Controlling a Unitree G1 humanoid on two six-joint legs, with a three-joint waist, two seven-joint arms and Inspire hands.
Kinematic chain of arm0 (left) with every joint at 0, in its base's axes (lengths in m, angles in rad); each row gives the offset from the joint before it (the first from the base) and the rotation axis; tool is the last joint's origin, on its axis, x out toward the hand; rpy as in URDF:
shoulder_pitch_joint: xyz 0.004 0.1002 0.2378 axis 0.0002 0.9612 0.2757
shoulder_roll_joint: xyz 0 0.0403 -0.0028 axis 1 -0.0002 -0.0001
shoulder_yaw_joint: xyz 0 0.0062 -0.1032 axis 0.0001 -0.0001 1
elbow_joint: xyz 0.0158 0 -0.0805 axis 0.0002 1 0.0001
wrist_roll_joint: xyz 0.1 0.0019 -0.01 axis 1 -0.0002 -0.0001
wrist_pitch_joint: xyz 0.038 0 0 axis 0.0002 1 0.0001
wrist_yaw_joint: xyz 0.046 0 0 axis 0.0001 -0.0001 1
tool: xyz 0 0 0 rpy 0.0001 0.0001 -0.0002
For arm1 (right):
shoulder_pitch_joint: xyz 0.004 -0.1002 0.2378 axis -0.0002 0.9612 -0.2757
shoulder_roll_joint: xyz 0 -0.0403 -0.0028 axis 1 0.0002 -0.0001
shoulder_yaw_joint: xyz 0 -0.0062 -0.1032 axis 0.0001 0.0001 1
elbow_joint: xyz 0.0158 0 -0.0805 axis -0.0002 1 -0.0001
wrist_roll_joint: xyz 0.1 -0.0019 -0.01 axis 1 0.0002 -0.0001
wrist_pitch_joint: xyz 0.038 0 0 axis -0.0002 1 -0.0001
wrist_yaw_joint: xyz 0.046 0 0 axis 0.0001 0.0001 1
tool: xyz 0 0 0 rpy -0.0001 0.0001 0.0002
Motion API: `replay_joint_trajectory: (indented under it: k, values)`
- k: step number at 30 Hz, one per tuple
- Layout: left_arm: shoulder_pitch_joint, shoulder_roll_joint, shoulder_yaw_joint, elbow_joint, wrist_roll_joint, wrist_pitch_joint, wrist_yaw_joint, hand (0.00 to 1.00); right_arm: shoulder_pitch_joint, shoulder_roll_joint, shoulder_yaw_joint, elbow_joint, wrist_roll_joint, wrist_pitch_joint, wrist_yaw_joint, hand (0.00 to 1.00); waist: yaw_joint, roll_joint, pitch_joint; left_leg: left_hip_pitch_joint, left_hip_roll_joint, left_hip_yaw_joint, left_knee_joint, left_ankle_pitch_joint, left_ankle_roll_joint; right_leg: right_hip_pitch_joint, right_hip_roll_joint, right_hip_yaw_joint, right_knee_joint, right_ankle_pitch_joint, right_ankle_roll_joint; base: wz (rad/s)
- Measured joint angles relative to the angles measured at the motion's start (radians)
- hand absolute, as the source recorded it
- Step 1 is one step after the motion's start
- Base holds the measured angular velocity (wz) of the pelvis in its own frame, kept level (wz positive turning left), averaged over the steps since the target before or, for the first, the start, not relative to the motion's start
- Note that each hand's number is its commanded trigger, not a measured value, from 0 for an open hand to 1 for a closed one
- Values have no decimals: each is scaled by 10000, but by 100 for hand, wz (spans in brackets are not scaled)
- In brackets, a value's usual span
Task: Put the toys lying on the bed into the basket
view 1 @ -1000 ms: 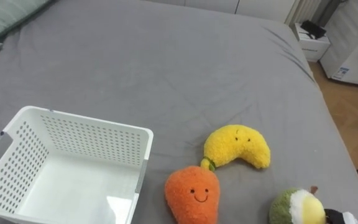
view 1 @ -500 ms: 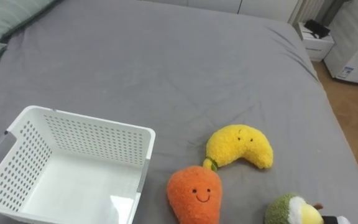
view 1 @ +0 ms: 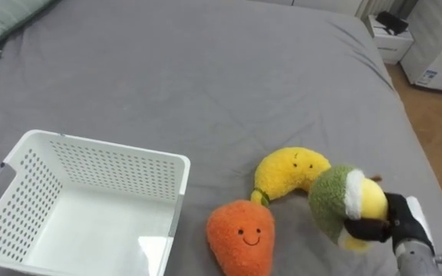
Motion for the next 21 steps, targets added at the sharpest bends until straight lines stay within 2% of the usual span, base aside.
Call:
replay_joint_trajectory:
  k: [11,14,17,21]
  values:
    - [215,0,-3,-1,19,-73,296,0,2,-52,-10,-2836,41,10,483,100,-28,-142,-104,-66,3,10,-1,0,0,-16,-28,5,15,-1,2,0]
    - [208,-3,-15,-1,19,-73,344,0,0,-52,-3,-3483,66,18,653,100,3,-129,-93,-67,-1,22,-39,0,0,-11,-5,11,17,0,3,0]
    - [165,-11,-40,-1,11,-76,384,0,-67,-51,30,-3889,110,18,833,100,120,-88,-36,-75,2,30,-47,-1,0,-21,7,50,16,0,3,0]
    - [71,-77,-155,-1,9,-86,385,0,-260,-52,320,-4047,-232,22,1012,100,244,-89,-2,-92,3,32,-54,-1,0,-39,2,7,21,1,4,0]
